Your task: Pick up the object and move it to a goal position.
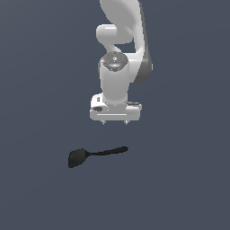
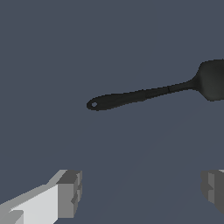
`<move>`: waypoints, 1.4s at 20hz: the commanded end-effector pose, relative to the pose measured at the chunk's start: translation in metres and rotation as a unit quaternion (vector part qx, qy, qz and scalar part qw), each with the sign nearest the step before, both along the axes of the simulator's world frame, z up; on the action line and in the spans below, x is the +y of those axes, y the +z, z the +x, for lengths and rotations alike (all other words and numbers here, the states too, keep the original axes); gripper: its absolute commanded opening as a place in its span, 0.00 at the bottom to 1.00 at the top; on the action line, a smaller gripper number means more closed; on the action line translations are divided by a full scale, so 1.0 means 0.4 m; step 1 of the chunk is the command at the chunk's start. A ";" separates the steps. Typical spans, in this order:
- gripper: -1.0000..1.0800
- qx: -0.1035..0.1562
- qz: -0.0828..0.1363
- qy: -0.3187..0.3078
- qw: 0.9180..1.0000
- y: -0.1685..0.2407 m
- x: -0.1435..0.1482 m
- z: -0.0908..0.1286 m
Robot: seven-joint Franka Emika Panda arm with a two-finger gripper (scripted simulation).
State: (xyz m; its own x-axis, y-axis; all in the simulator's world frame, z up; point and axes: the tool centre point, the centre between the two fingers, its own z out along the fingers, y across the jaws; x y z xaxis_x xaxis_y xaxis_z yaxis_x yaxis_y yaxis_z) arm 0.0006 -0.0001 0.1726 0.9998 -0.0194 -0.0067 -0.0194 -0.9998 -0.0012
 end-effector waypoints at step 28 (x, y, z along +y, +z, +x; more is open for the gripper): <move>0.96 -0.011 0.001 -0.094 0.996 -0.002 0.013 0.058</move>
